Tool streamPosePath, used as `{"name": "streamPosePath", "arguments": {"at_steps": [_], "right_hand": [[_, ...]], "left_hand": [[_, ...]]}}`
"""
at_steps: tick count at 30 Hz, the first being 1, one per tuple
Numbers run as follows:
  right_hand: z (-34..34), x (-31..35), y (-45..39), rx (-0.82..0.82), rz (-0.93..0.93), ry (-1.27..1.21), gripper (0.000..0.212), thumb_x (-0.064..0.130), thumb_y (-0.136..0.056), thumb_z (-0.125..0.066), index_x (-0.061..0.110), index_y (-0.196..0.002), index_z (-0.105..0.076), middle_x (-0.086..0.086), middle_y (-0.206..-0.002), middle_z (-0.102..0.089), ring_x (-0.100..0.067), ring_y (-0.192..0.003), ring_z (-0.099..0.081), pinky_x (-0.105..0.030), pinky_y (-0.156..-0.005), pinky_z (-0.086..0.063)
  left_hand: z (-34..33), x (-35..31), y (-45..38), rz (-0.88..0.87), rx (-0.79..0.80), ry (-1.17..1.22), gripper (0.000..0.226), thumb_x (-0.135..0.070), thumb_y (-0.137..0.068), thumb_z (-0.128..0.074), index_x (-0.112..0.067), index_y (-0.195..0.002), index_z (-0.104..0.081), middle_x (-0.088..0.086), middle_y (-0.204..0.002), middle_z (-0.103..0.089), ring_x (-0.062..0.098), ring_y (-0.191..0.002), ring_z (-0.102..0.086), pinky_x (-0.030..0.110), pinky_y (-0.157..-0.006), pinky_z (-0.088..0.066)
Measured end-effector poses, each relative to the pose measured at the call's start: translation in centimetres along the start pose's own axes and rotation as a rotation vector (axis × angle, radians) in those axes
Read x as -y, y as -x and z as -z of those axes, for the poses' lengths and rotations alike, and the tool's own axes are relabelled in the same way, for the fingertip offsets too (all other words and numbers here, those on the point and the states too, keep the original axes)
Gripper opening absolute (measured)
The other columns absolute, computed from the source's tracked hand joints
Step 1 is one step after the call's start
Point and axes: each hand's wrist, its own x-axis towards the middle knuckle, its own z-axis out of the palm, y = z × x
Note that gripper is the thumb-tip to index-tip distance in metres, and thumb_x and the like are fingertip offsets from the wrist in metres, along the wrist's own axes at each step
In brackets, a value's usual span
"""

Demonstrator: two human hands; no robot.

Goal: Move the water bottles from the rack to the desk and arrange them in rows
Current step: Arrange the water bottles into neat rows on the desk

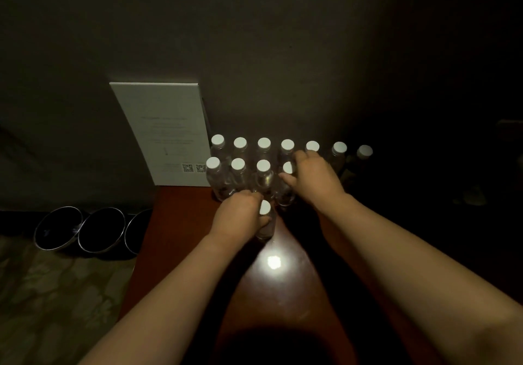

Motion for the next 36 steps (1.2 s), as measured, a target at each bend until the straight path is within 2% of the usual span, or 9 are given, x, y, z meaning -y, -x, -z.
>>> {"name": "streamPosePath", "arguments": {"at_steps": [3, 5, 8, 10, 16, 21, 26, 30, 36], "right_hand": [[-0.4, 0.8, 2.9, -0.019, 0.072, -0.057, 0.041, 0.043, -0.089, -0.061, 0.012, -0.115, -0.059, -0.012, -0.113, -0.057, -0.034, -0.102, -0.06, -0.041, -0.082, -0.052], [-1.2, 1.5, 4.4, 0.074, 0.126, -0.133, 0.038, 0.04, -0.087, -0.062, 0.015, -0.116, -0.06, -0.009, -0.113, -0.057, -0.03, -0.105, -0.06, -0.038, -0.087, -0.051], [-2.6, 2.5, 5.4, 0.282, 0.127, -0.179, 0.054, 0.043, -0.08, -0.066, 0.023, -0.129, -0.053, -0.006, -0.121, -0.054, -0.027, -0.113, -0.056, -0.037, -0.095, -0.048], [-3.6, 3.2, 5.6, 0.344, 0.105, -0.175, 0.061, 0.048, -0.076, -0.068, 0.026, -0.13, -0.05, -0.005, -0.124, -0.052, -0.028, -0.114, -0.056, -0.039, -0.094, -0.049], [-5.2, 3.8, 5.5, 0.224, 0.049, -0.179, 0.053, 0.047, -0.081, -0.071, 0.023, -0.125, -0.055, -0.007, -0.124, -0.06, -0.029, -0.114, -0.058, -0.035, -0.087, -0.048], [-4.7, 2.0, 6.3, 0.213, -0.059, -0.346, 0.046, 0.043, -0.071, -0.08, 0.033, -0.113, -0.063, 0.003, -0.108, -0.07, -0.019, -0.1, -0.065, -0.032, -0.082, -0.052], [-3.2, -1.5, 7.9, 0.201, -0.183, -0.524, 0.039, 0.029, -0.069, -0.086, 0.034, -0.103, -0.069, 0.012, -0.096, -0.071, -0.004, -0.089, -0.064, -0.01, -0.071, -0.044], [-1.6, -4.2, 7.4, 0.153, -0.246, -0.505, 0.036, 0.031, -0.069, -0.086, 0.035, -0.1, -0.068, 0.016, -0.093, -0.068, -0.003, -0.087, -0.061, -0.011, -0.07, -0.042], [0.5, -7.0, 4.6, 0.102, -0.281, -0.491, 0.037, 0.026, -0.072, -0.086, 0.026, -0.104, -0.067, 0.01, -0.091, -0.062, -0.007, -0.088, -0.056, -0.015, -0.069, -0.037]], "left_hand": [[0.6, 0.8, 0.4, -0.048, 0.027, -0.059, 0.044, -0.042, -0.08, -0.072, -0.019, -0.115, -0.06, 0.005, -0.109, -0.063, 0.026, -0.104, -0.061, 0.034, -0.079, -0.049], [1.0, 1.6, 0.9, -0.068, 0.048, -0.095, 0.047, -0.041, -0.081, -0.071, -0.019, -0.121, -0.058, 0.005, -0.113, -0.062, 0.026, -0.107, -0.061, 0.035, -0.082, -0.049], [1.6, 2.6, 1.8, -0.089, 0.071, -0.128, 0.044, -0.037, -0.084, -0.066, -0.018, -0.123, -0.058, 0.006, -0.116, -0.062, 0.028, -0.107, -0.061, 0.037, -0.082, -0.053], [2.0, 3.0, 2.1, -0.087, 0.084, -0.143, 0.041, -0.035, -0.085, -0.064, -0.017, -0.121, -0.059, 0.007, -0.115, -0.062, 0.029, -0.105, -0.062, 0.038, -0.081, -0.054], [2.3, 2.8, 2.1, -0.119, 0.108, -0.145, 0.032, -0.03, -0.084, -0.063, -0.018, -0.114, -0.063, 0.007, -0.11, -0.062, 0.03, -0.1, -0.063, 0.038, -0.078, -0.055], [2.0, 2.9, 1.3, -0.146, 0.123, -0.185, 0.036, -0.03, -0.085, -0.064, -0.017, -0.119, -0.061, 0.006, -0.116, -0.061, 0.028, -0.106, -0.061, 0.037, -0.081, -0.054], [1.4, 2.0, -0.2, -0.164, 0.14, -0.22, 0.044, -0.039, -0.086, -0.066, -0.016, -0.122, -0.058, 0.006, -0.117, -0.059, 0.027, -0.109, -0.059, 0.036, -0.084, -0.05], [1.2, 0.6, -1.4, -0.189, 0.14, -0.221, 0.043, -0.04, -0.086, -0.066, -0.015, -0.12, -0.058, 0.007, -0.116, -0.059, 0.028, -0.109, -0.059, 0.037, -0.085, -0.05], [0.5, -0.5, -2.4, -0.183, 0.145, -0.183, 0.042, -0.042, -0.082, -0.069, -0.015, -0.113, -0.061, 0.007, -0.115, -0.061, 0.029, -0.107, -0.061, 0.039, -0.086, -0.053]]}}
